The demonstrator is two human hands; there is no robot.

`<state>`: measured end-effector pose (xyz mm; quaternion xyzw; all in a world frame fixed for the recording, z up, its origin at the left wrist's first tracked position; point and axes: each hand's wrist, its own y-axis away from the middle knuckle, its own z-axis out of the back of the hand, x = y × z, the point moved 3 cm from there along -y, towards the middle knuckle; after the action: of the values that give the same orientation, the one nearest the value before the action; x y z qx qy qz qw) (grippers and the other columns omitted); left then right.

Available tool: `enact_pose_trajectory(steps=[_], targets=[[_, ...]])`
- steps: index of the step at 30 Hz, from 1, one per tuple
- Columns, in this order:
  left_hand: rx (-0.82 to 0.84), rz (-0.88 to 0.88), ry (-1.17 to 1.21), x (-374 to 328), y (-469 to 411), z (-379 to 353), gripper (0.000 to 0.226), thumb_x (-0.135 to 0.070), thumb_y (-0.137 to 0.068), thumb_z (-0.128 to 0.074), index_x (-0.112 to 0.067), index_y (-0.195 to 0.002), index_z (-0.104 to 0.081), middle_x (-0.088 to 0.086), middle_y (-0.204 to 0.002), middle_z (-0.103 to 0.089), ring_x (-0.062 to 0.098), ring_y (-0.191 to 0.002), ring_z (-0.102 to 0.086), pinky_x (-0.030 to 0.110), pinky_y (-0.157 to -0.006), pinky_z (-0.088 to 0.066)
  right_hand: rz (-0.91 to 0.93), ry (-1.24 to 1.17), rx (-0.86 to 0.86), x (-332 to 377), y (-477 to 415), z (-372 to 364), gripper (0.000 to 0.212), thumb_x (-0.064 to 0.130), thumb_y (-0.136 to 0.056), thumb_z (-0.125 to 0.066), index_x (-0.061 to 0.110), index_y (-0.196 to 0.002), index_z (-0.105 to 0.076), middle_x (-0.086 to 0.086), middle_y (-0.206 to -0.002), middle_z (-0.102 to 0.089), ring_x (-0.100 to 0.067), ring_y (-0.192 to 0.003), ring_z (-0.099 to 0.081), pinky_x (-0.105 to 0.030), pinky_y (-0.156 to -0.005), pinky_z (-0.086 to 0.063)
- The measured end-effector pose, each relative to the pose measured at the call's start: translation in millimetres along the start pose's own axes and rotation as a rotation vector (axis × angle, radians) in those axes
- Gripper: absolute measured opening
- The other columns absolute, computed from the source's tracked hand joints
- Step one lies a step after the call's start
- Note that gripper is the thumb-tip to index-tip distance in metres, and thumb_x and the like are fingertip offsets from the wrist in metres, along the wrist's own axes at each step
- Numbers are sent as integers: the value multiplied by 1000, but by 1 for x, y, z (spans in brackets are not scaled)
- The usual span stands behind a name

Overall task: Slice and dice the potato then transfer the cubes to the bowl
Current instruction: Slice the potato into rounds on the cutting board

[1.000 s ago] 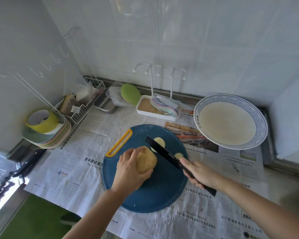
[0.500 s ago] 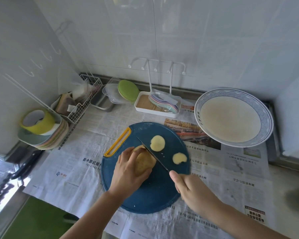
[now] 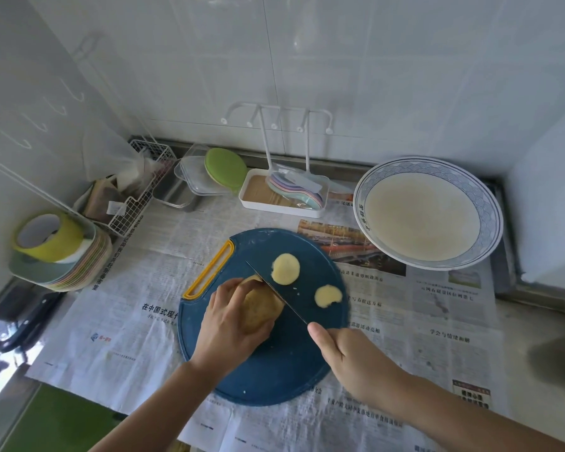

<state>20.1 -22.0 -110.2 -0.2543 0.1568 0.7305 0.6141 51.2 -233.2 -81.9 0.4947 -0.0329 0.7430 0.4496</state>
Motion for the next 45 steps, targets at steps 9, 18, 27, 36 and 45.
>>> enact_pose_trajectory(steps=[9, 18, 27, 36, 45], targets=[[6, -16, -20, 5, -3, -2, 67, -58, -65, -62, -37, -125, -41, -3, -127, -47, 23, -106, -52, 34, -84, -45, -28, -47, 53, 0, -15, -3, 59, 62, -92, -12, 16, -57, -27, 5, -46, -25, -9, -41, -23, -36, -58, -33], [4, -17, 16, 7, -5, -2, 66, -55, -66, -64, -44, -125, -39, -7, -126, -46, 18, -107, -51, 36, -87, -48, -92, -61, 62, 1, -41, -13, 63, 60, -96, -15, 16, -53, -29, 5, -44, -33, -15, -46, -36, -46, -63, -46], [26, -8, 27, 8, -6, -1, 65, -56, -66, -64, -46, -125, -39, -9, -126, -44, 12, -109, -46, 32, -91, -43, -157, -160, 90, 1, -63, -21, 57, 53, -100, -22, 15, -58, -27, 11, -37, -24, -8, -31, -24, -16, -34, -22], [32, -7, 37, 11, -6, 2, 64, -57, -66, -61, -48, -124, -36, -20, -123, -37, 4, -109, -40, 22, -87, -34, -273, -341, 217, -15, -77, -31, 57, 62, -96, -22, 17, -62, -29, 5, -41, -21, -14, -35, -17, -27, -42, -19], [-17, -12, 84, 12, 1, 2, 60, -56, -67, -66, -47, -121, -40, -11, -126, -37, 7, -112, -44, 13, -83, -36, -427, -770, 242, -18, -67, -19, 57, 63, -95, -33, 13, -70, -41, -2, -49, -32, -14, -37, -27, -22, -39, -25]])
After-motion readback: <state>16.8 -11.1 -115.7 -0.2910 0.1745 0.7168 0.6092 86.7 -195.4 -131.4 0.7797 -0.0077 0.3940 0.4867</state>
